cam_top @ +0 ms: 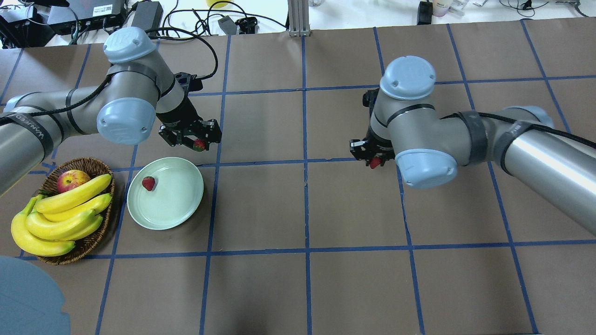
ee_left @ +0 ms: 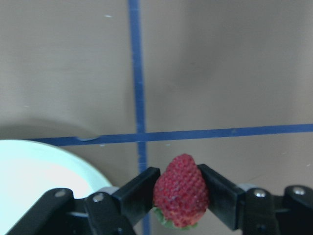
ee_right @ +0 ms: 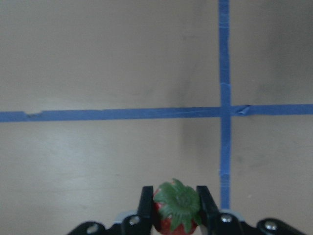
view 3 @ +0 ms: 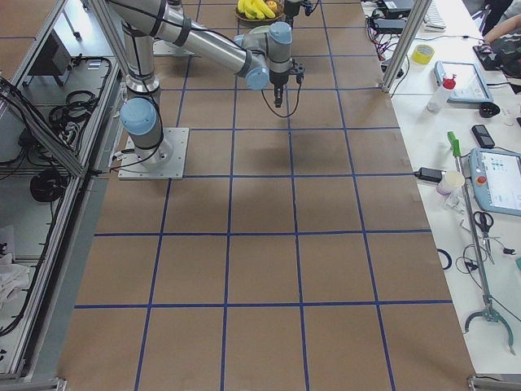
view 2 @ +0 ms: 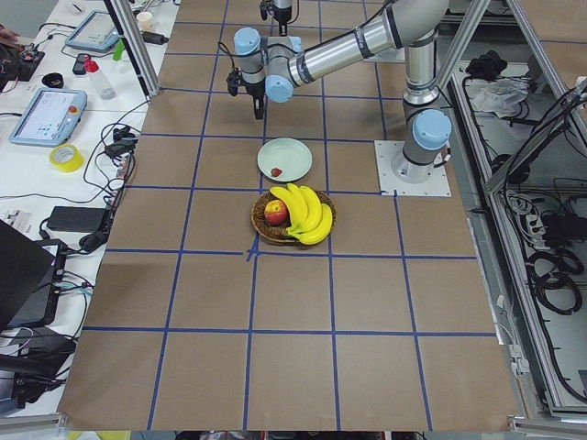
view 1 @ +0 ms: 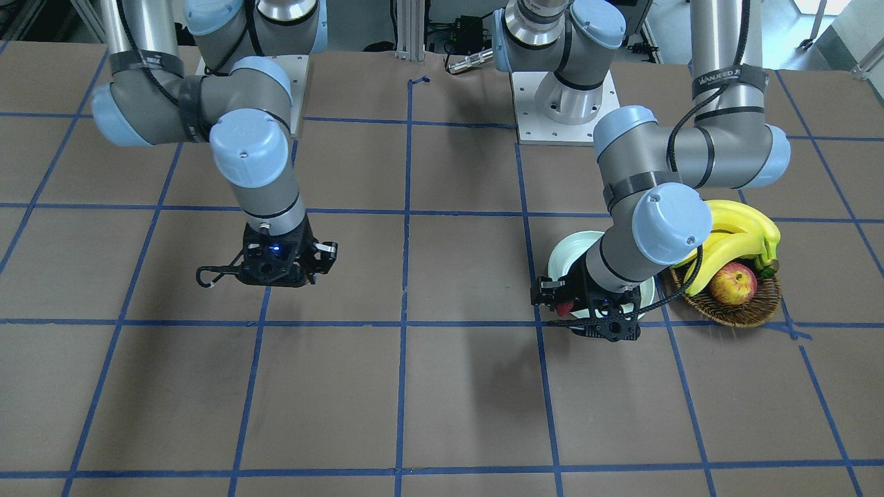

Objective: Collect all strawberries into plate
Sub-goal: 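Place the strawberry on the plate with the left gripper while the right drops its own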

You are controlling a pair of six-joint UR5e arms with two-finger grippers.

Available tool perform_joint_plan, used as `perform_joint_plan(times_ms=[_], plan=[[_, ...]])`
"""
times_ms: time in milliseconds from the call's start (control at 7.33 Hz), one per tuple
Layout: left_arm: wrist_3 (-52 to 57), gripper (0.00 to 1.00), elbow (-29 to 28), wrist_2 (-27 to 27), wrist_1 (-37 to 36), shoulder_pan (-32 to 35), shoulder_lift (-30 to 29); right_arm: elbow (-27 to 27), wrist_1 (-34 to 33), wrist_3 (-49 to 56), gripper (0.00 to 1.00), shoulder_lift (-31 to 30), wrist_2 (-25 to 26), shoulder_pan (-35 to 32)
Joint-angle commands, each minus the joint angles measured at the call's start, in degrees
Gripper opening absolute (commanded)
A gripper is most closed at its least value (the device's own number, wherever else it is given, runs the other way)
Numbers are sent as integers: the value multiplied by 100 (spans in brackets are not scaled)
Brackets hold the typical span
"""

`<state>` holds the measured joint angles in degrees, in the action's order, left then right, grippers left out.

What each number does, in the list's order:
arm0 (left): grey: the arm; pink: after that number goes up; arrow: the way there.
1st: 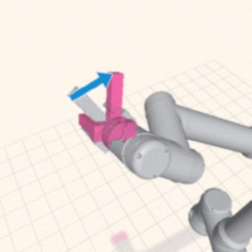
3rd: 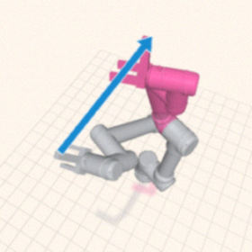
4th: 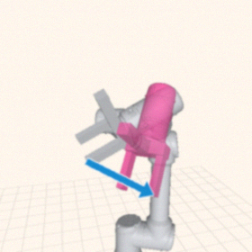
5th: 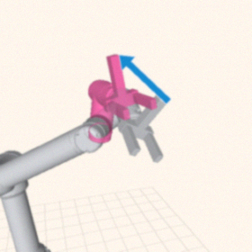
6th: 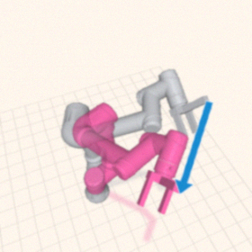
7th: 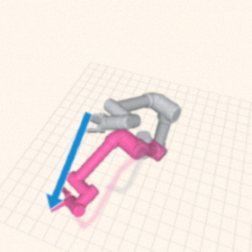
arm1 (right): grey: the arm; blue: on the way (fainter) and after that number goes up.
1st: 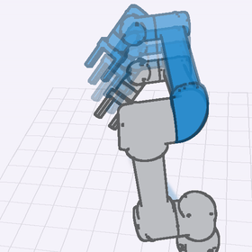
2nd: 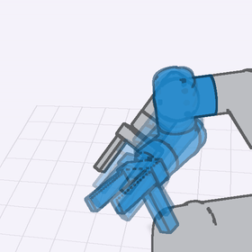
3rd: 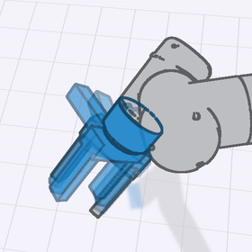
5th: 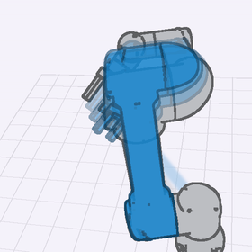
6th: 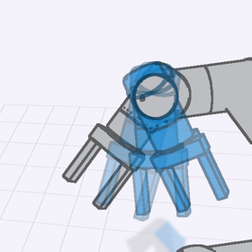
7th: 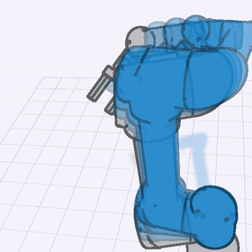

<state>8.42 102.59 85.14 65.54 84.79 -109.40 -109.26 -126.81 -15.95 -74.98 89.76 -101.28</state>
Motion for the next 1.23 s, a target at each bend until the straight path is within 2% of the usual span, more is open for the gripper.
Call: perform_joint_plan(times_ms=[0,136,409,545,682,818,955,1091], plan=[[964,0,374,186,46,-558,7,832,105,-1607,0,595,-509,-960],[1204,0,550,169,46,-778,24,1079,61,-1778,0,824,-660,-1198],[1547,0,726,187,-6,-1078,16,1099,-604,-1858,0,1404,-969,-1647],[1566,60,771,213,-15,-1105,-45,1065,-634,-1859,0,1520,-952,-1701],[1549,83,780,317,-24,-1097,-46,1056,-617,-1850,2,1521,-969,-1702],[1540,100,771,318,-24,-1105,-37,968,-582,-1763,39,1530,-969,-1702],[1462,100,736,319,-41,-1097,6,846,-581,-1710,64,1530,-969,-1702],[1461,100,658,327,-50,-1079,59,844,-573,-1710,73,1521,-969,-1702]])
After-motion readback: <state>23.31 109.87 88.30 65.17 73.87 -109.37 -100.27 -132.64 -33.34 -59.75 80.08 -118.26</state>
